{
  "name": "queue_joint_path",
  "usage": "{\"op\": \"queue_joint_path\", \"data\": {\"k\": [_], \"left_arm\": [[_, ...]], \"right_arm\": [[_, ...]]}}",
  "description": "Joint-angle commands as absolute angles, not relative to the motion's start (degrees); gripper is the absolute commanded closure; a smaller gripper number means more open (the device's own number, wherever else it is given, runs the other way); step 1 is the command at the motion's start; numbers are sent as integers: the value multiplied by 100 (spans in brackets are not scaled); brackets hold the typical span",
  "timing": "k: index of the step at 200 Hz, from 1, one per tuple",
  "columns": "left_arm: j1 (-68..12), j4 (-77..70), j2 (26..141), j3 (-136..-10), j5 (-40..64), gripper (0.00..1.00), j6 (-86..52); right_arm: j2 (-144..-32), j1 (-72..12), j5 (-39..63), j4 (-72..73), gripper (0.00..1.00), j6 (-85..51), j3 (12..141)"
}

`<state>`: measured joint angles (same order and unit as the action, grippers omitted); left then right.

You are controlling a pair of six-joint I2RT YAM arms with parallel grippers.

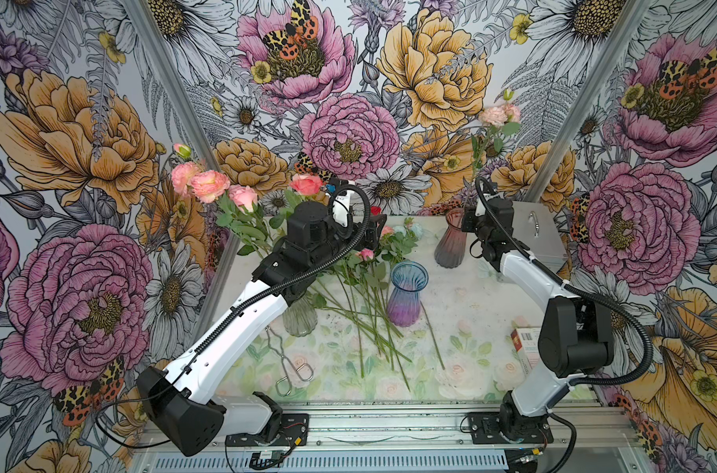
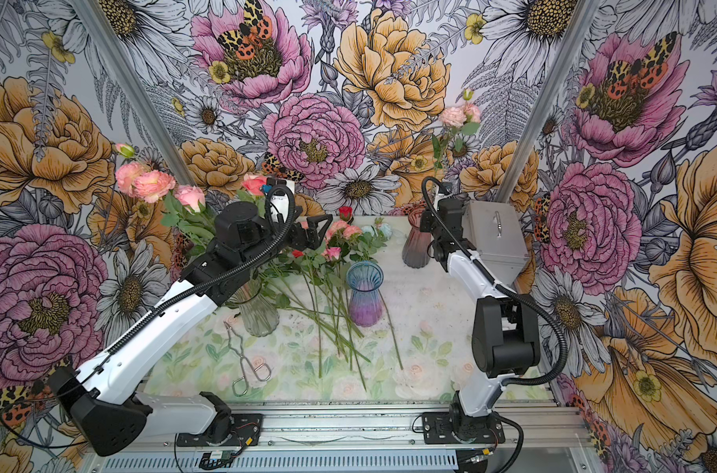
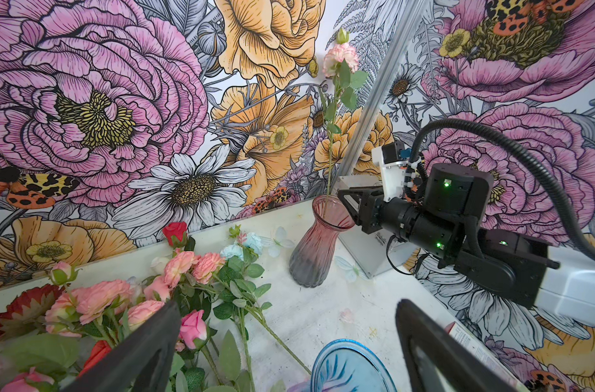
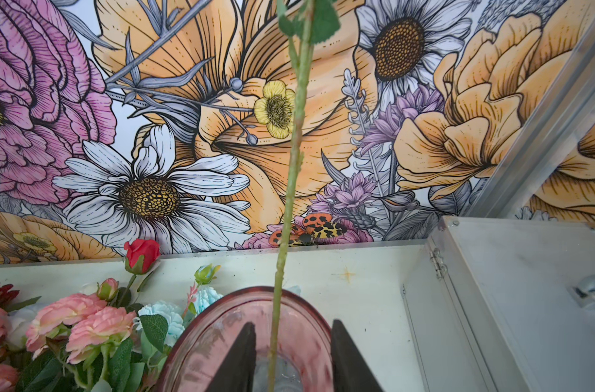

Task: Place the pink flowers into the vase
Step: Place the flower in the vase.

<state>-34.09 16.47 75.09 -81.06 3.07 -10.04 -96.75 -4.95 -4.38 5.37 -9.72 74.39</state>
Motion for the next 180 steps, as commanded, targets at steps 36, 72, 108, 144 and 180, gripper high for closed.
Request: {"op": "queue_joint_path", "data": {"k": [36, 72, 108, 144, 180], "left_arm": [[-3502, 1641, 7269, -8099, 268, 2, -976], [-3232, 2206, 7421, -8383, 141, 2, -1370], [-3039, 2252, 7385, -8246, 323, 1, -1646], [-3038, 2255, 7279, -8122, 368, 2, -1756], [-3031, 2283, 7137, -8071, 439, 2, -1771]], "right_arm": [[-8875, -594, -585, 149, 33, -1135, 7354], [-8307, -1001, -453, -1522, 14, -1230, 7732], [-7867, -1385, 806, -3206, 12, -1705, 8050], [-7726, -1682, 1384, -4082, 14, -1886, 8164], [-8000, -1977, 1739, -4355, 20, -1968, 8088]]}}
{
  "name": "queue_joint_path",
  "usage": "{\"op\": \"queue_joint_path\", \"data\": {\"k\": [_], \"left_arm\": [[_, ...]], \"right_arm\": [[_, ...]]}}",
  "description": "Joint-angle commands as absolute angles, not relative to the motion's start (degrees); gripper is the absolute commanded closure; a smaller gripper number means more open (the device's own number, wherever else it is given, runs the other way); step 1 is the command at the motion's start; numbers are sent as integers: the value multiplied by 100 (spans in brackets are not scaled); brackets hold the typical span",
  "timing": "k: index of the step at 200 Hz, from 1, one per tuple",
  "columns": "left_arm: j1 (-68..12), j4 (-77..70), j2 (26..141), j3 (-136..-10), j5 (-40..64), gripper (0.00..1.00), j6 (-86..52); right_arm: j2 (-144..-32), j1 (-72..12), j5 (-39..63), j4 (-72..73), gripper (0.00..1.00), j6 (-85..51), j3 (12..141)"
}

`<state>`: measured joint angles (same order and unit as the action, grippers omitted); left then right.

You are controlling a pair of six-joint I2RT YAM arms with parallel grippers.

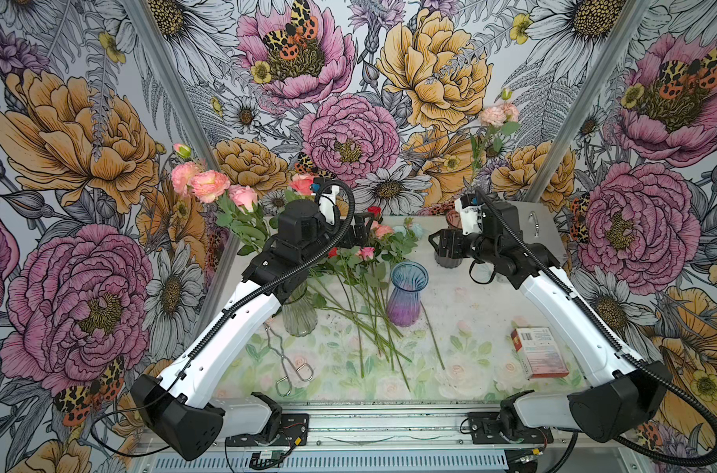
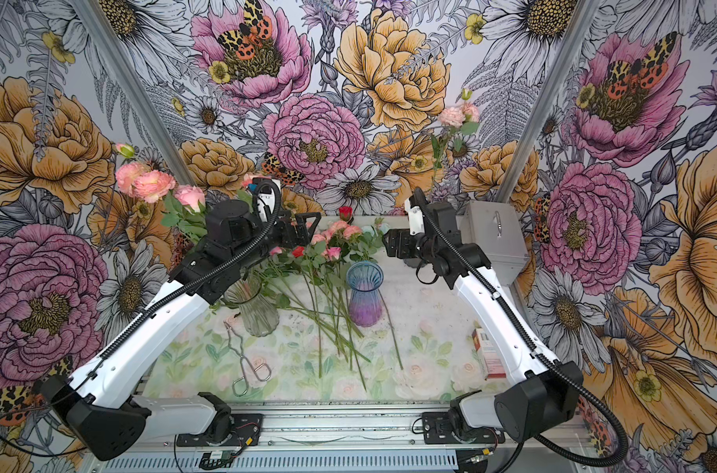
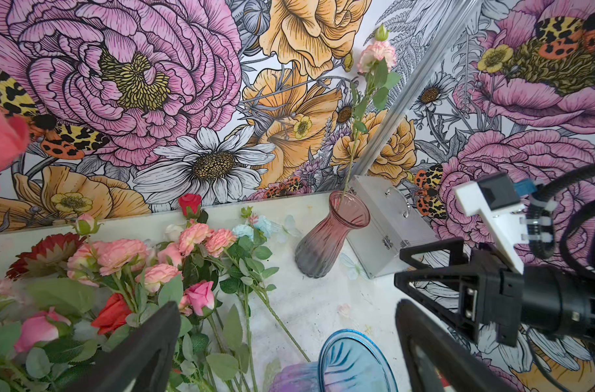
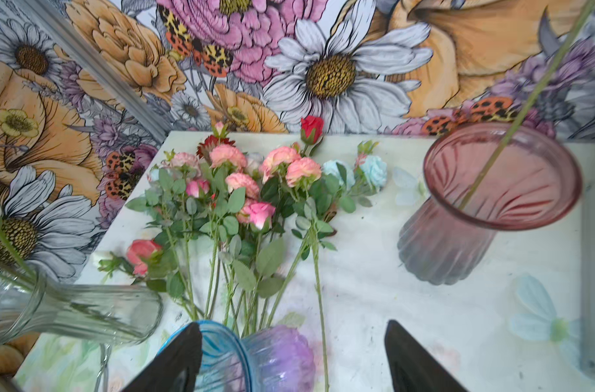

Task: Place the pink flowers into the vase
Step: Place the flower in the vase, then pick up the vase from the center of the board.

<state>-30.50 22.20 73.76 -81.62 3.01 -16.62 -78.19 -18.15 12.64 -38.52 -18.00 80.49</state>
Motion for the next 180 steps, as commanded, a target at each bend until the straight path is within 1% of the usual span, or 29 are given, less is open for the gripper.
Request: {"op": "queue_joint_path", "data": {"k": [1, 24, 66, 145, 180], "left_arm": [[-3032, 2284, 7137, -8070, 439, 1, -1769], [-3025, 2402, 7060, -8060, 437, 1, -1701], [-3110, 2412, 7014, -8048, 882, 1, -1381], [-3288, 2409, 7040, -8025, 982, 1, -1127], [-3313, 2417, 7044, -8005, 976, 1, -1120]], "right_arm": [[-8008, -1986, 1753, -4357, 20, -1968, 8087], [-8092, -2227, 1857, -4401, 23, -1991, 8049], [-8164, -2403, 1935, -4493, 35, -1995, 7870], [-8541, -2706, 1449, -4632, 38, -1883, 7699], [-8786, -2742, 1211, -4641, 45, -1846, 7787]]}}
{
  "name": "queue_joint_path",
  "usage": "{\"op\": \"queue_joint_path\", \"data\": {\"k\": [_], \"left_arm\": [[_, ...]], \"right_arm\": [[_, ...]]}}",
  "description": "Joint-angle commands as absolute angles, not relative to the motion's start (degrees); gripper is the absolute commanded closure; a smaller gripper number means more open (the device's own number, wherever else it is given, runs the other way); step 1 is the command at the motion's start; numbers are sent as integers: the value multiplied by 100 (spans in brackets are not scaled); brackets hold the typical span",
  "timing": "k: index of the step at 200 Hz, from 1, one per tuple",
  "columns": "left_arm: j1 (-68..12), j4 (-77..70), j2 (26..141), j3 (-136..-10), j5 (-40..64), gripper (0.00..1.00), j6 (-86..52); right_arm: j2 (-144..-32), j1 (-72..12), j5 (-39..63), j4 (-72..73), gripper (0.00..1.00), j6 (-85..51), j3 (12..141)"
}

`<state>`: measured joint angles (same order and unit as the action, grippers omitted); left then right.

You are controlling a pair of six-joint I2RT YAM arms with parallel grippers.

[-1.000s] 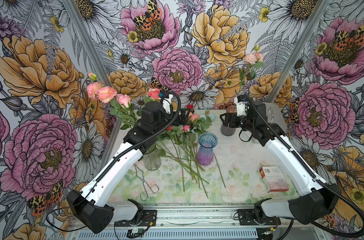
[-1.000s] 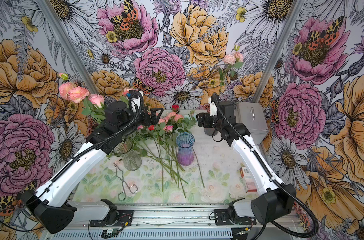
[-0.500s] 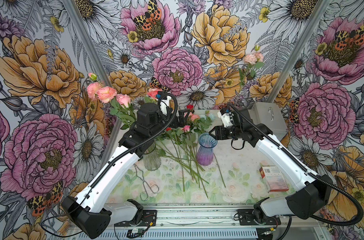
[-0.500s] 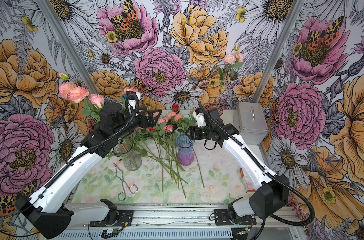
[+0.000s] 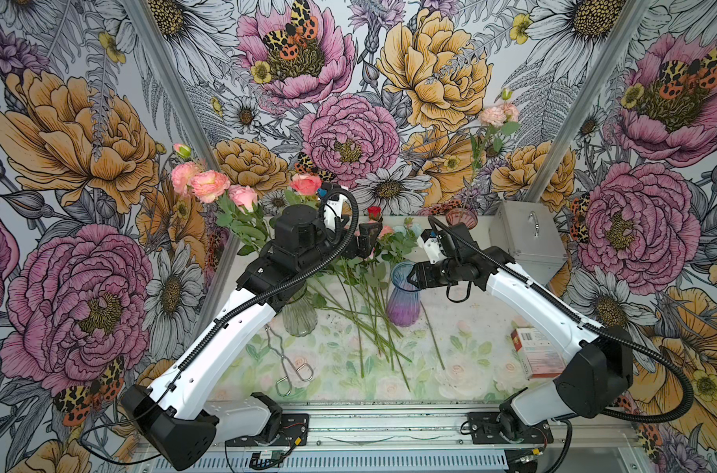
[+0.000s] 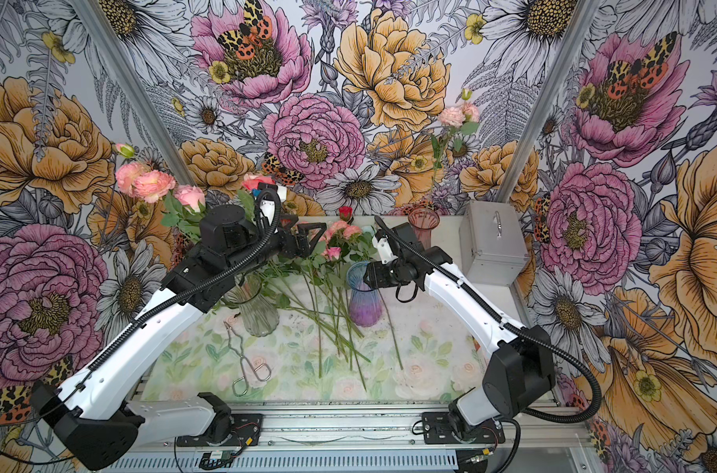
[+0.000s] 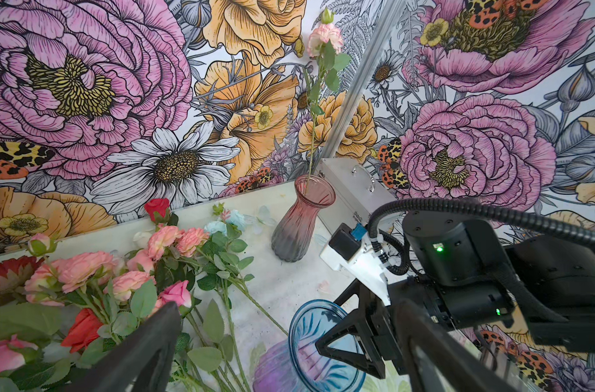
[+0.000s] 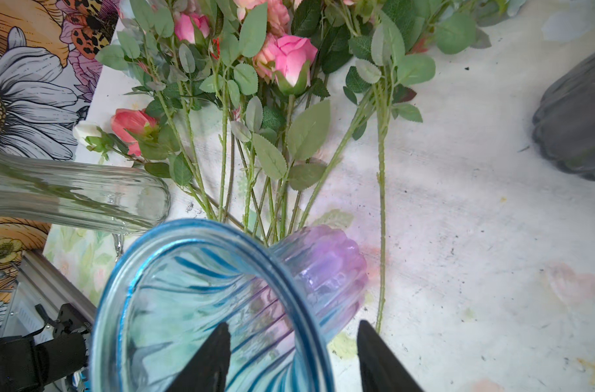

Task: Place the pink flowers into the vase
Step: Pick up the vase from the center of the board.

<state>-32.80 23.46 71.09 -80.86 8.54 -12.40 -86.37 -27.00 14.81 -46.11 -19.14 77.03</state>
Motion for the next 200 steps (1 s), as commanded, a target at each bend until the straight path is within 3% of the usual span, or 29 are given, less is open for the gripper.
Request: {"op": "queue_joint_path", "data": {"k": [1, 72, 95, 130, 200], "left_arm": [[-3313, 2417, 7046, -8001, 976, 1, -1122], [-3331, 2416, 7022, -7964, 949, 1, -1079], [-3331, 2413, 7031, -7963, 945, 1, -1072], [-3340, 2416, 7033, -7958, 932, 1, -1046], [-3342, 2410, 7041, -7929, 921, 1, -993]], "right_arm": [[-8792, -2742, 1208, -4645, 45, -1846, 7791], [-8957, -2786, 1050, -4658, 74, -1819, 7923], [-8932, -2797, 1015, -4691, 88, -1835, 7969], [-8909, -2848, 846, -4838, 100, -1802, 8016], [-8791, -2848, 1033, -4882, 100, -1879, 8098]]}}
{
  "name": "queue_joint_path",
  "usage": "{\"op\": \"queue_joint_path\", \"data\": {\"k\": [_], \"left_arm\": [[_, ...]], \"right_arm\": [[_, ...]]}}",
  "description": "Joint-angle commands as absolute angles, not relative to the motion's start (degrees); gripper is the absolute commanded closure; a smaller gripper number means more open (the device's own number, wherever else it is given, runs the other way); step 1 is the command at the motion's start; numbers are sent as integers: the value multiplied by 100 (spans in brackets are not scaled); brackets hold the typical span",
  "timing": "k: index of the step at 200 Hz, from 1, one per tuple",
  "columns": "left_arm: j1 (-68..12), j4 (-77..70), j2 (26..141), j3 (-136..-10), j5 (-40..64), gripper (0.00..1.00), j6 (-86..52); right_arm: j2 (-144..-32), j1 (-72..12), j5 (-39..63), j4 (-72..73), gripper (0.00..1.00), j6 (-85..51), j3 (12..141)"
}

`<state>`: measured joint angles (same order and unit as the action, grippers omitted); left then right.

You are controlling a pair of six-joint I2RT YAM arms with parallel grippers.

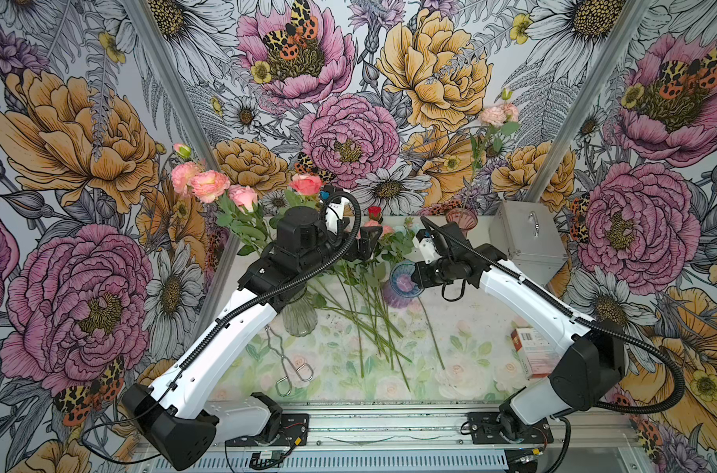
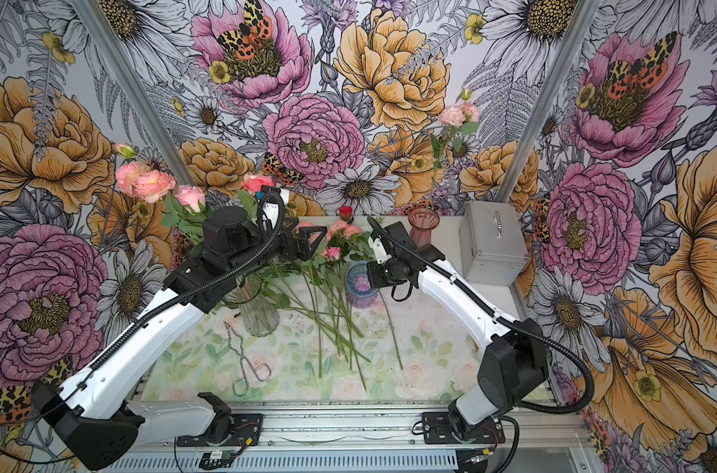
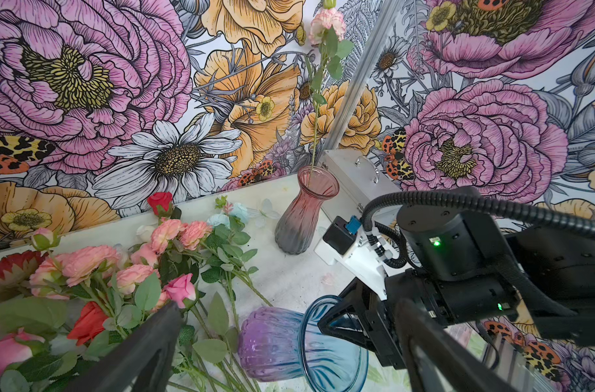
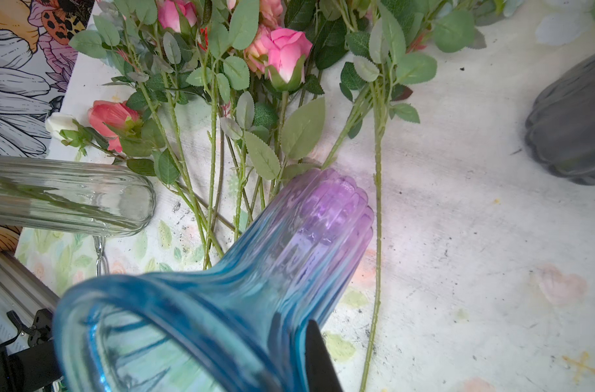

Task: Place the pink flowers into the vase
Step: Pick up the vase from the center of the board.

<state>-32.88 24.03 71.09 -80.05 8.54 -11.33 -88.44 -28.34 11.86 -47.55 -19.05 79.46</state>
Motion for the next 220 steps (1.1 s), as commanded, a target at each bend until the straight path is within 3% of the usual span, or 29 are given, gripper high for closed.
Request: {"op": "queue_joint_path", "data": {"k": [1, 81, 149, 220], "left_arm": [[-3341, 2409, 7040, -7933, 922, 1, -989], [-3331, 2415, 7084, -8010, 949, 1, -923], [-3348, 2412, 7109, -8095, 983, 2, -905], [-3390, 2416, 7119, -8130, 1013, 1, -905]], "right_arm": [[-8786, -2848, 1031, -4884, 100, -1880, 8101], [-8332, -2411, 1390, -5353, 100, -2032, 8820], [-8032, -1308, 1903, -5886, 100, -2102, 9472], [-8261, 454, 1918, -6198, 100, -2134, 9546]]}}
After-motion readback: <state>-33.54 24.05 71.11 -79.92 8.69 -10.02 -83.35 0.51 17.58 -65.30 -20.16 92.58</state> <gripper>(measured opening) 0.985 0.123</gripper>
